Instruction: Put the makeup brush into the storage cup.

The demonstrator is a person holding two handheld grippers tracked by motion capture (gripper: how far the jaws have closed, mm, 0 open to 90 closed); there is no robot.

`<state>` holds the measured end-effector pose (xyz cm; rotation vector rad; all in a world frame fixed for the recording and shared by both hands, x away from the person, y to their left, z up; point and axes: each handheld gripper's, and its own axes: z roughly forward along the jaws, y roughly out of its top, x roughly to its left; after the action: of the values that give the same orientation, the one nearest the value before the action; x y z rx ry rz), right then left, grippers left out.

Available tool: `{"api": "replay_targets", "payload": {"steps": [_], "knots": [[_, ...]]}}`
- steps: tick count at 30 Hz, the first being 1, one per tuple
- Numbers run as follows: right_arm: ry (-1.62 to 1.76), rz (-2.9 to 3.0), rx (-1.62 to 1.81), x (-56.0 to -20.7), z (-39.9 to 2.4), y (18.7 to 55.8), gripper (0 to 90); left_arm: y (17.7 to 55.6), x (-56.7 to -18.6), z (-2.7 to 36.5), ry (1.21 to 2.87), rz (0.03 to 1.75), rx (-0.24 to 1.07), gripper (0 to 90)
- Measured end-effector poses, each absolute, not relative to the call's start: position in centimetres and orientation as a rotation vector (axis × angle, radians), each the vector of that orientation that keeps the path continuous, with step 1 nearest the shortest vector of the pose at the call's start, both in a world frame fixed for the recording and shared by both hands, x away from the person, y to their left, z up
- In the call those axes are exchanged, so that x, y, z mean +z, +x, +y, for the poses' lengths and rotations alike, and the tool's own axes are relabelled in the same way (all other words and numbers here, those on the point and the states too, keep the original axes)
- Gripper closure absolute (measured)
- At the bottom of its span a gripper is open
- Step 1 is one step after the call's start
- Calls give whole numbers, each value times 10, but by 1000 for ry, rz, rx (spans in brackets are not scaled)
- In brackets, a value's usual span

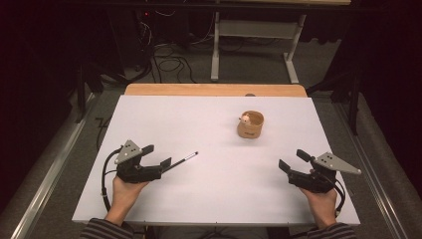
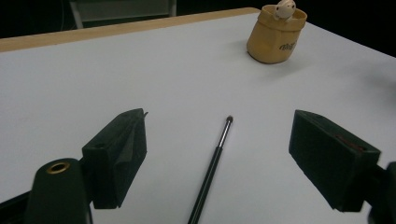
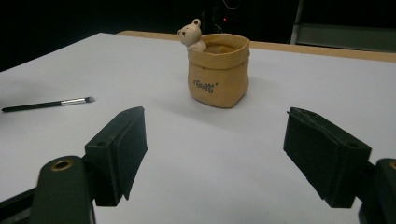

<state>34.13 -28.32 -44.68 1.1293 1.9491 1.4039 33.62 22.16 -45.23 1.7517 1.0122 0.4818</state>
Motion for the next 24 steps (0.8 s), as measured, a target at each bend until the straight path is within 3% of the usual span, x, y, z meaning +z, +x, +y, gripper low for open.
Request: {"api": "replay_targets", "payload": {"steps": [24], "knots": [[1139, 1954, 1392, -447, -283, 341, 231, 337, -453, 221, 1769, 1018, 469, 186]]}}
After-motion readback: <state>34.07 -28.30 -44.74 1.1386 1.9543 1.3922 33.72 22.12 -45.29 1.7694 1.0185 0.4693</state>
